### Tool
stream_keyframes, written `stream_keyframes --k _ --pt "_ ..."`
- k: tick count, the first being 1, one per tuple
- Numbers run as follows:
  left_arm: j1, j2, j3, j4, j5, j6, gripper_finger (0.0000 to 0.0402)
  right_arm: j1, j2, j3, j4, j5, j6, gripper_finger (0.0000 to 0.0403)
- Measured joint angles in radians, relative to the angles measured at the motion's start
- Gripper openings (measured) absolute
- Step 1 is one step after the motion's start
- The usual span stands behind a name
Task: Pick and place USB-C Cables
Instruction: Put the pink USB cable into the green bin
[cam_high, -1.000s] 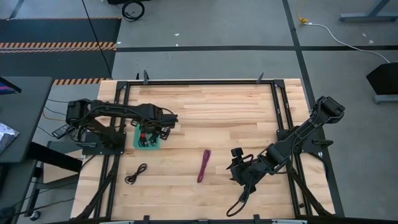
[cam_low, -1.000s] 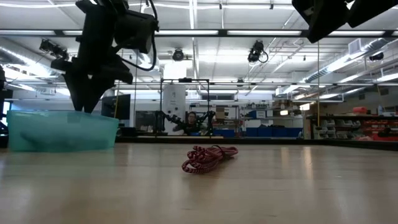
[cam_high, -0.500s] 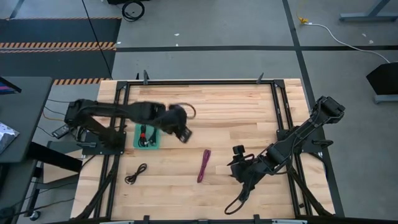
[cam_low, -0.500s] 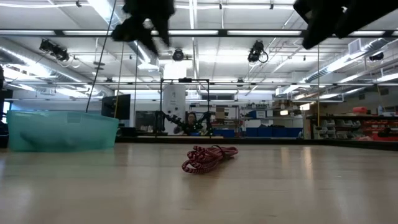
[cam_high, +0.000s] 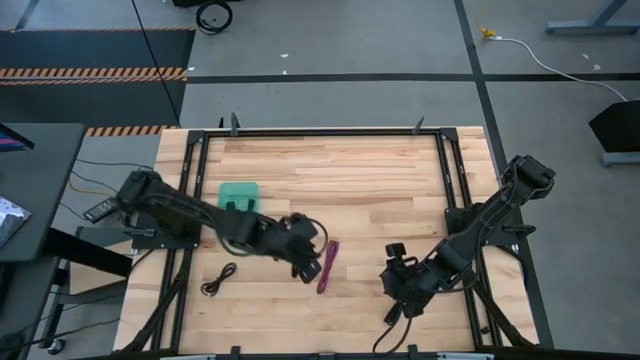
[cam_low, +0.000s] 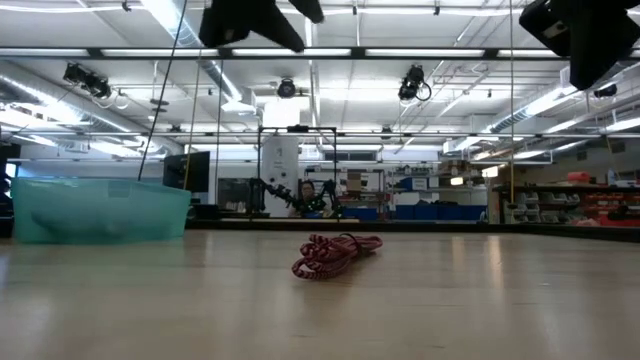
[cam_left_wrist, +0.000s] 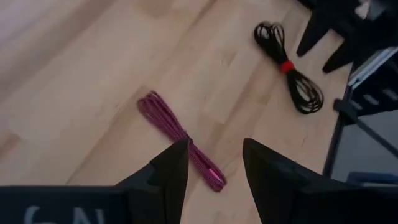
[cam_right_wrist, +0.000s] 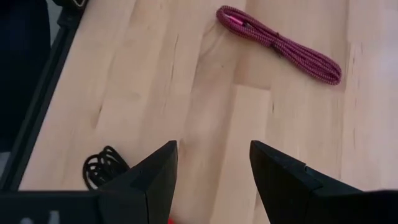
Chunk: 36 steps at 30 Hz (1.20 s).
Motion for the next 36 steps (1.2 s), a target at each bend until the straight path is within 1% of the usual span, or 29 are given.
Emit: stream_keyframes --k 6,14,19,24,28,33,36 --pt "0.01 0.129 0.0 0.008 -0.008 -0.033 0.016 0.005 0.0 0.0 -0.001 0.0 0.025 0.0207" --pt "0.022 0.234 0.0 0.024 0.023 -0.1 0.016 0.005 0.0 0.0 -0.002 0.011 0.017 0.0207" --pt "0.014 0.284 0.0 0.096 0.075 -0.139 0.016 0.005 0.0 0.0 -0.006 0.021 0.014 0.0207" --pt "0.007 0.325 0.0 0.19 0.087 -0.145 0.016 0.005 0.0 0.0 -0.006 0.03 0.009 0.0207" --pt "0.008 0.357 -0.002 0.147 0.089 -0.155 0.016 0.005 0.0 0.0 -0.007 0.031 0.006 0.0207" --pt "0.012 0.398 0.0 0.154 0.09 -0.179 0.016 0.005 0.0 0.0 -0.006 0.034 -0.002 0.0207" --pt "0.017 0.416 0.002 0.156 0.091 -0.183 0.016 0.005 0.0 0.0 -0.003 0.055 -0.005 0.0207"
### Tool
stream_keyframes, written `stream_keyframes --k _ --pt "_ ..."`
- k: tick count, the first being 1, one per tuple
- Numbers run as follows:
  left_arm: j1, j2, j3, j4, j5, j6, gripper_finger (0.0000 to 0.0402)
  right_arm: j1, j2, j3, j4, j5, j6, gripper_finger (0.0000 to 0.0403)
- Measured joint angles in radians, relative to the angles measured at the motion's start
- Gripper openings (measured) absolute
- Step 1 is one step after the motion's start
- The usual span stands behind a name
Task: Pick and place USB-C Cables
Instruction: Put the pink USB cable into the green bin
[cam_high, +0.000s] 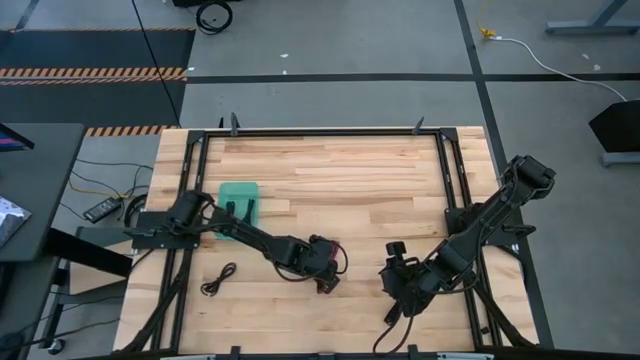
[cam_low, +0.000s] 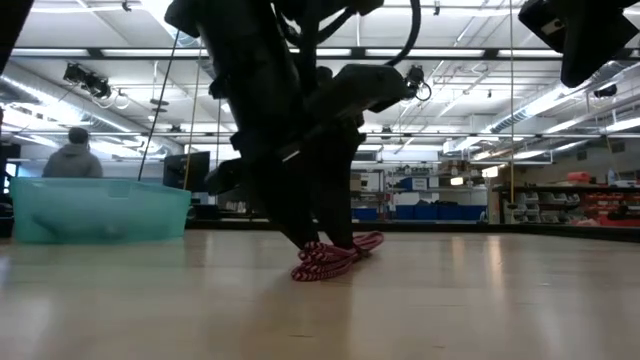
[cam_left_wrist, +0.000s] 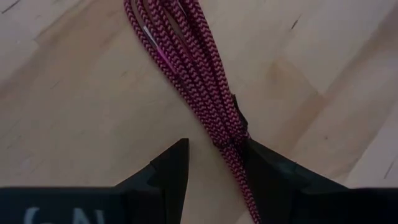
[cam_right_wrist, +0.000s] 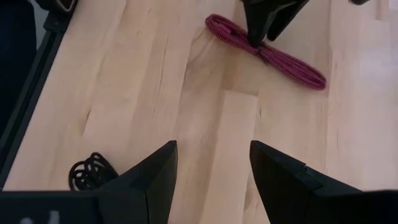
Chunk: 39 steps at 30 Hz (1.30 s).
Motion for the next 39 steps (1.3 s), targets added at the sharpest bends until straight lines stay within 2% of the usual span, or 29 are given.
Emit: stream_keyframes --k 7,11,15,21,26,29,33,37,39 --pt "0.004 0.011 0.003 -0.024 -0.001 0.011 0.0144 0.0 0.0 0.0 -0.002 0.004 0.0 0.0207" --pt "0.004 0.012 0.022 -0.049 0.004 0.052 0.0096 0.0 0.0 0.0 -0.002 0.004 -0.005 0.0207" --pt "0.006 0.017 0.063 -0.084 0.003 0.102 0.0021 0.0 0.0 0.0 0.002 0.015 -0.007 0.0207" --pt "0.006 0.018 0.121 -0.095 -0.017 0.16 0.0006 0.0 0.0 0.0 0.005 0.049 -0.006 0.0207" --pt "0.006 0.018 0.236 -0.367 -0.037 0.174 0.0003 0.0 0.0 0.0 0.005 0.049 -0.007 0.0207" --pt "0.006 0.018 0.345 -0.64 -0.123 0.156 0.0002 0.0 0.0 0.0 0.005 0.049 -0.007 0.0207" --pt "0.023 0.015 0.479 -0.921 -0.212 0.148 0.0001 0.0 0.0 0.0 0.005 0.049 -0.007 0.0207" --pt "0.041 0.013 0.537 -1.116 -0.225 0.197 0.0001 0.0 0.0 0.0 0.005 0.047 -0.006 0.0207" --pt "0.052 0.011 0.535 -1.138 -0.226 0.187 0.0001 0.0 0.0 0.0 0.003 0.045 -0.001 0.0207"
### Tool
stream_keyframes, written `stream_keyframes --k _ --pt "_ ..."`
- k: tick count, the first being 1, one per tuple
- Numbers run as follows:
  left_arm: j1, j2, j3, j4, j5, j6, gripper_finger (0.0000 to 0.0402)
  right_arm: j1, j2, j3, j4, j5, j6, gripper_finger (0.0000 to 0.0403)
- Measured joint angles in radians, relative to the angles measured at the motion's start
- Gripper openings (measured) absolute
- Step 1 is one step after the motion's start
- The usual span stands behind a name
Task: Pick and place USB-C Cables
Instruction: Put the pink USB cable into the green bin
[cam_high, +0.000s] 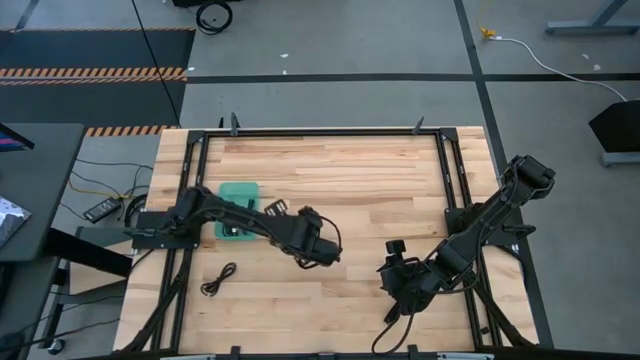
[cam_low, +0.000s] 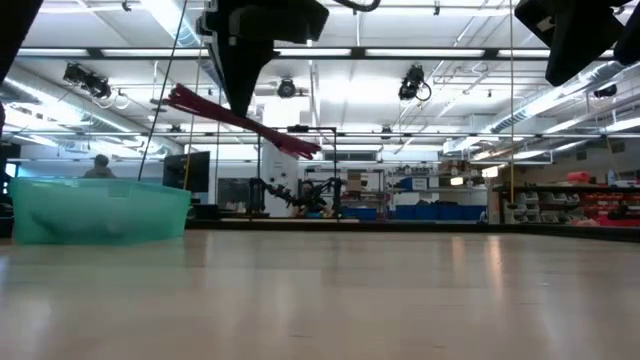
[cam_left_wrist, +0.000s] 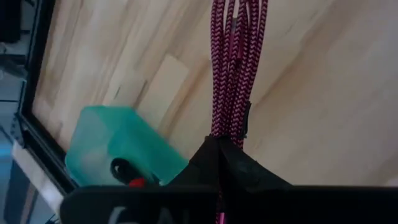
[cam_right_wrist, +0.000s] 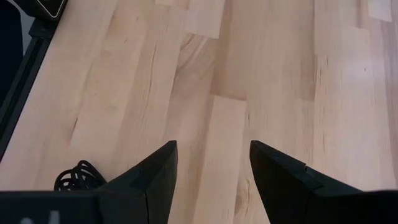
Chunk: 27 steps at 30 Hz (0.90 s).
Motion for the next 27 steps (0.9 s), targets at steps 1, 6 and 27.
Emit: stream_keyframes --k 1,6,27 --pt "0.005 -0.014 -0.017 0.021 0.004 0.001 0.0001 0.0 0.0 0.0 0.0 0.0 0.001 0.0207" --pt "0.07 -0.046 -0.075 0.013 -0.037 -0.121 0.0001 0.0 0.0 -0.013 0.003 0.0 0.029 0.0207" --pt "0.374 -0.079 -0.083 0.094 0.063 -0.106 0.0005 -0.004 0.0 -0.121 0.051 -0.027 0.066 0.0207"
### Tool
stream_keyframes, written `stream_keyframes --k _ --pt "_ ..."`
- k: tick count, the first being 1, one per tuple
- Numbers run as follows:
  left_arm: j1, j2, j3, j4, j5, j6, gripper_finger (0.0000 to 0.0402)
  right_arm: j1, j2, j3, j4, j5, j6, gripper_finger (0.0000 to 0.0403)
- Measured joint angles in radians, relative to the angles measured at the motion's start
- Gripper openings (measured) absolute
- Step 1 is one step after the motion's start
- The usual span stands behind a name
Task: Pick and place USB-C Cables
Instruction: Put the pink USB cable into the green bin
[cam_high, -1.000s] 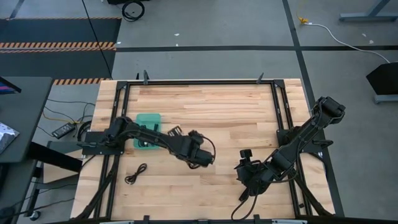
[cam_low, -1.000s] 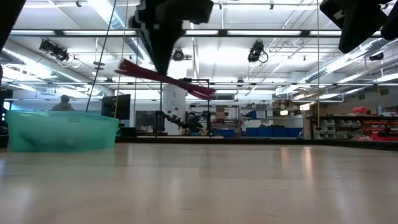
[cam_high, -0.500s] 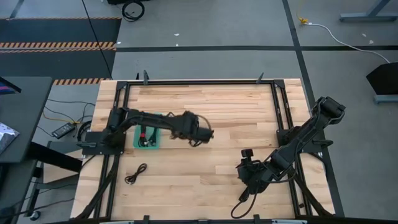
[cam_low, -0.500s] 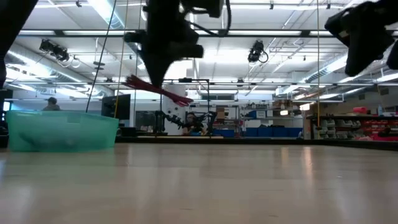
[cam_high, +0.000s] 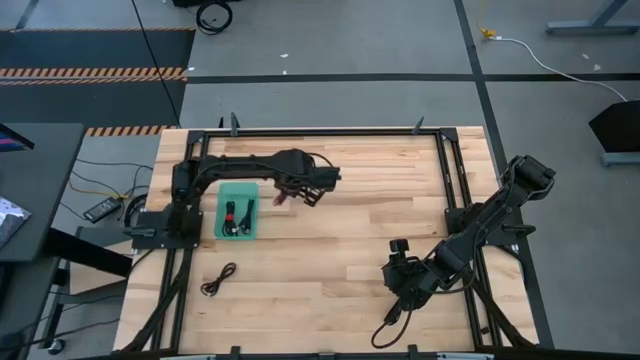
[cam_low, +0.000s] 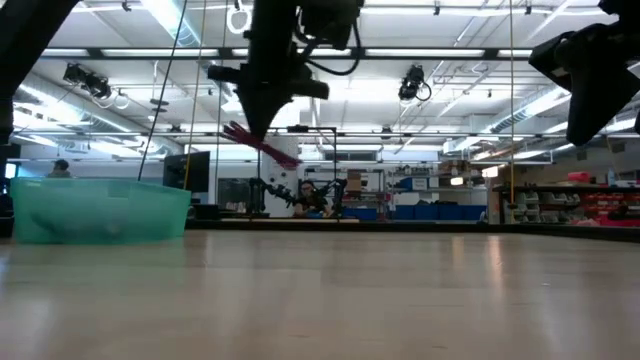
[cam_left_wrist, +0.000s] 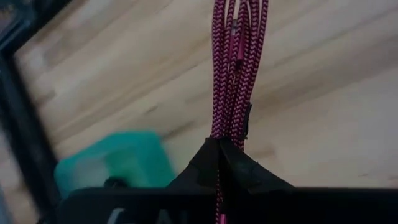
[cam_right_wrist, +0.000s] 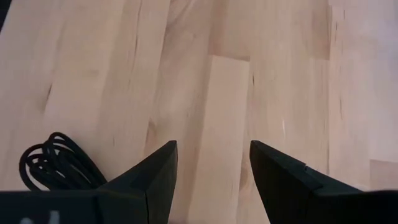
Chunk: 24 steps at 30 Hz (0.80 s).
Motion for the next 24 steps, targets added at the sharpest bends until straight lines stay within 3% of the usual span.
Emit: stream_keyframes --k 7,16,24 --pt "-0.003 -0.011 -0.001 -0.086 0.016 -0.05 0.0005 0.001 0.0 0.0 -0.012 0.0 -0.035 0.0207" --pt "-0.157 -0.095 -0.032 -0.085 0.047 -0.215 0.0004 -0.043 0.0 0.0 0.014 0.034 -0.207 0.0207" --pt "-0.276 -0.291 -0.258 -0.087 0.063 -0.516 0.0004 -0.1 0.0 0.0 0.048 0.007 -0.326 0.0207"
